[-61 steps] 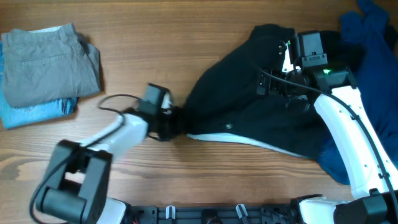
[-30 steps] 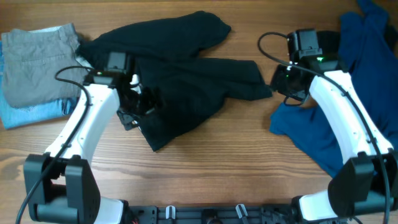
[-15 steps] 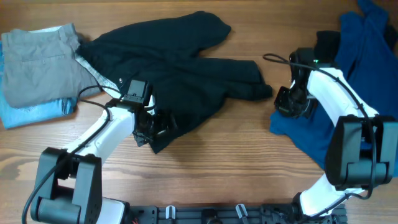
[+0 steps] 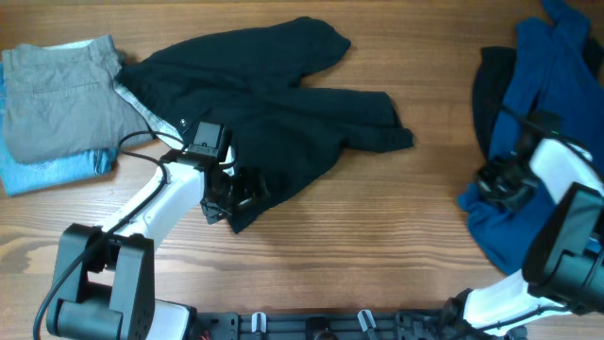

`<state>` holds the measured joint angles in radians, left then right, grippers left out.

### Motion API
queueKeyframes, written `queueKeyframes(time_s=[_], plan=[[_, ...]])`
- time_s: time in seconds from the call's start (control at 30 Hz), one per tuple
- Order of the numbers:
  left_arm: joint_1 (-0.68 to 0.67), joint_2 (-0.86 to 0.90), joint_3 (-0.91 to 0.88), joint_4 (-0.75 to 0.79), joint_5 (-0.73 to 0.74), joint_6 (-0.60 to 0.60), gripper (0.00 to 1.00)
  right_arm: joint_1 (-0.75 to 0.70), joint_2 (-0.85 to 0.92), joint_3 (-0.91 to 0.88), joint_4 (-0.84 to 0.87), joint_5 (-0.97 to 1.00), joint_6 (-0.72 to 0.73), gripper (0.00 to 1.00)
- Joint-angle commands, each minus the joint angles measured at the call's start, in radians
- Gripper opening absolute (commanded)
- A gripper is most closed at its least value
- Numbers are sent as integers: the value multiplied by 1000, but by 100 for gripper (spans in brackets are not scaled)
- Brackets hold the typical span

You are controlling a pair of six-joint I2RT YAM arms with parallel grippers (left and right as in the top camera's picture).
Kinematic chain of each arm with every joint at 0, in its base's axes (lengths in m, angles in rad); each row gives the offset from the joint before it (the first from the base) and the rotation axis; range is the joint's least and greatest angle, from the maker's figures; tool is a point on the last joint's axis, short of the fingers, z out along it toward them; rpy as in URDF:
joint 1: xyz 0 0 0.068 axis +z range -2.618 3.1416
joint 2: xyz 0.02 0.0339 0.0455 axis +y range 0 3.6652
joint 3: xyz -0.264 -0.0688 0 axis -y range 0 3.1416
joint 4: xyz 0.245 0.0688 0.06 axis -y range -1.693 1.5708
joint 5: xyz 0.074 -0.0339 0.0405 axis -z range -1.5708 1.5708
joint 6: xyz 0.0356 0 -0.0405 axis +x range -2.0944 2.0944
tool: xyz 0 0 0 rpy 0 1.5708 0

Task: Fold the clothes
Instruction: 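Grasp the left leg hem with the left gripper, release right gripper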

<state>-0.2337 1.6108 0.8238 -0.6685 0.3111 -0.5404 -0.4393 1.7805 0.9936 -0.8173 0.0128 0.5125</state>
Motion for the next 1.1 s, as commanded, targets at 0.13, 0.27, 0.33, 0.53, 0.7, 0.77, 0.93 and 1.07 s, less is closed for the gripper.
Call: queueKeyframes(time_s=[0.13,0.27,0.33,0.53,0.7,0.77,0.93,1.07], plan=[[3,26,-38,-17,-36,-13,100,-333,37,-29,-17,109,49,15],[3,26,-38,-21,-36,-13,100,-298,-59,2,56,-342,-259,24],[3,26,-38,-29,-44,-14,100,-224,-119,24,83,-559,-395,31],[3,26,-39,-64,-103,-18,100,87,-143,28,227,-584,-441,76],[3,26,-39,-78,-103,-18,100,298,-63,28,312,-412,-369,84],[3,26,-39,-91,-103,-18,100,337,-14,28,333,-404,-343,84],[3,26,-39,-92,-103,-19,100,369,85,28,407,-404,-235,74],[3,26,-39,-104,-103,-22,100,366,87,29,407,-362,-222,4]])
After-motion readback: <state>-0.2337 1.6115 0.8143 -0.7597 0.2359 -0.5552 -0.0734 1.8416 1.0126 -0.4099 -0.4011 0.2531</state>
